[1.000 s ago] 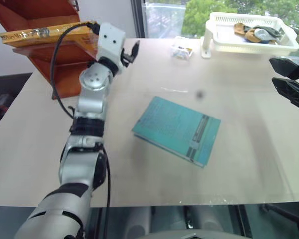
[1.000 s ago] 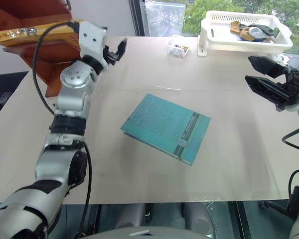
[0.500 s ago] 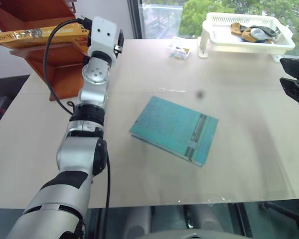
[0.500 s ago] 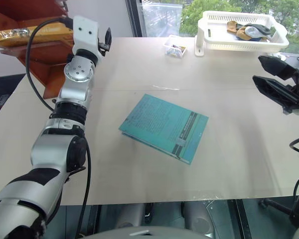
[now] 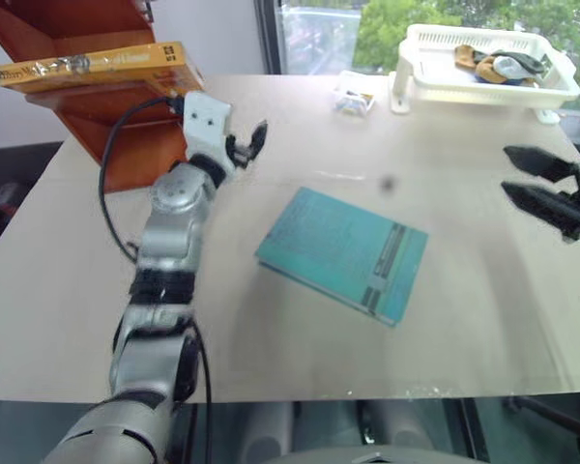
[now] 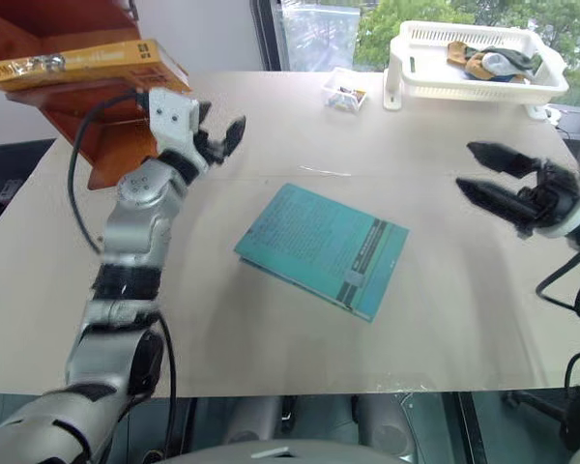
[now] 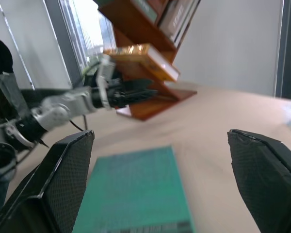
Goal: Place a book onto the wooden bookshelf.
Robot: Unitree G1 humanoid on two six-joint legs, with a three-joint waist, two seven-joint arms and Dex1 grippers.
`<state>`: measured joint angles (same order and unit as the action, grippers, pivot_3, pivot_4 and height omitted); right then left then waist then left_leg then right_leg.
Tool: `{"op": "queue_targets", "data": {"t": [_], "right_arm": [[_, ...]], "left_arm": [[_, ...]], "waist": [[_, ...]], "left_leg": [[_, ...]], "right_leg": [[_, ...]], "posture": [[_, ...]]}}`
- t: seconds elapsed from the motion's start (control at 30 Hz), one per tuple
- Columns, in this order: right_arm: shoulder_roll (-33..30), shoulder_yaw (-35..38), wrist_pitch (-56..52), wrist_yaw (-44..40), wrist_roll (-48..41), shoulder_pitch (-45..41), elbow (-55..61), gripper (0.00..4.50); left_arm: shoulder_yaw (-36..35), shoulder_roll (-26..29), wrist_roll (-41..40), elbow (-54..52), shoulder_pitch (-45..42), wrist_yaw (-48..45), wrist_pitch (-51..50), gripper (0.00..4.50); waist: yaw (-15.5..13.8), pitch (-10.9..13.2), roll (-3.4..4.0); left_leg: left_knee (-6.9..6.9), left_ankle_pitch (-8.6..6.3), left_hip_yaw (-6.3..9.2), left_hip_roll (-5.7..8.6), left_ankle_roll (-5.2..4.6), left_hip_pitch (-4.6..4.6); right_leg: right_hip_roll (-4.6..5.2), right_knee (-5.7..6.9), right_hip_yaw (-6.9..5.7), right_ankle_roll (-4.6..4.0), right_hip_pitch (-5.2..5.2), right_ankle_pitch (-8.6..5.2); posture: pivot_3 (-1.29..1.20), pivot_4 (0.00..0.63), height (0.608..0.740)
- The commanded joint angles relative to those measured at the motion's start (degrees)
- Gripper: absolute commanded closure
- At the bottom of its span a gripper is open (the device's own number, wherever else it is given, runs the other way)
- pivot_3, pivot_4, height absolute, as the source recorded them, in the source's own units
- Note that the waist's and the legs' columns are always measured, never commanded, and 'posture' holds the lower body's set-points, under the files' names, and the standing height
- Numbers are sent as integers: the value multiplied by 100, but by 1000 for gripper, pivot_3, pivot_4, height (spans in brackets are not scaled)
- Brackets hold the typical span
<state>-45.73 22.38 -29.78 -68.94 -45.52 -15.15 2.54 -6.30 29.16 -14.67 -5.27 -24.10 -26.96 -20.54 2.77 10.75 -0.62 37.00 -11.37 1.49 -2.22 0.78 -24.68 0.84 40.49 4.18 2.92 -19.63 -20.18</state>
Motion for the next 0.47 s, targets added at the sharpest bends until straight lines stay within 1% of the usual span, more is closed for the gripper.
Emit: {"op": "queue_targets", "data": {"t": [0.03, 0.07, 0.13, 0.23, 0.3, 0.33, 0.4, 0.47], "right_arm": [[-34, -344, 593, 252, 950, 659, 29, 0], [-35, -375, 738, 207, 1065, 822, 4, 0], [-56, -476, 1185, 182, 1479, 1181, -215, 0], [2, -491, 1856, 318, 1981, 1417, -874, 0], [60, -403, 2101, 336, 2018, 1428, -1132, 0], [83, -354, 2144, 318, 1964, 1452, -1177, 0], [86, -293, 2332, 224, 1926, 1538, -1163, 0], [-7, -383, 2471, 160, 2051, 1677, -959, 0]], "left_arm": [[-517, 242, -474, -1119, 1310, -182, -781, 1074], [-614, 269, -538, -1307, 1595, -188, -840, 1074], [-892, 257, -664, -1623, 2325, -190, -981, 1074], [-1187, 351, -768, -2054, 3416, -427, -1024, 1074], [-1472, 289, -954, -2316, 3830, -425, -1095, 1074], [-1585, 257, -1000, -2404, 3983, -398, -1080, 1074], [-1753, 247, -1095, -2560, 4281, -448, -1078, 1074], [-1894, 237, -1162, -2674, 4508, -470, -1118, 1074]], "waist": [[-18, 2, 5], [-41, 12, 7], [-91, 20, 7], [-121, 18, 5], [-96, 21, 1], [-97, 21, 1], [-94, 20, 3], [-80, 19, 2]], "left_leg": [[-3, 4, 1, -1, 7, -1], [-5, 3, 2, -1, 4, -15], [5, -7, 17, 2, -13, -15], [19, -4, 24, 8, -8, 22], [16, -5, 9, 8, -8, 54], [9, -6, 1, 7, -9, 85], [6, -6, 3, 6, -10, 90], [3, -6, 7, -4, -9, 88]], "right_leg": [[1, -5, -1, -1, -2, -1], [1, 4, -3, -1, -20, -1], [1, 21, -18, -1, -16, -1], [8, 18, -28, -1, 30, -1], [12, 4, -17, -1, 60, -2], [17, -10, -12, -3, 94, -3], [17, -15, -13, -3, 98, -4], [14, -19, -11, -4, 98, -3]], "posture": [[0, 150, 740], [0, 150, 740], [0, 150, 740], [0, 150, 740], [0, 150, 740], [0, 150, 740], [0, 150, 740], [0, 150, 740]]}}
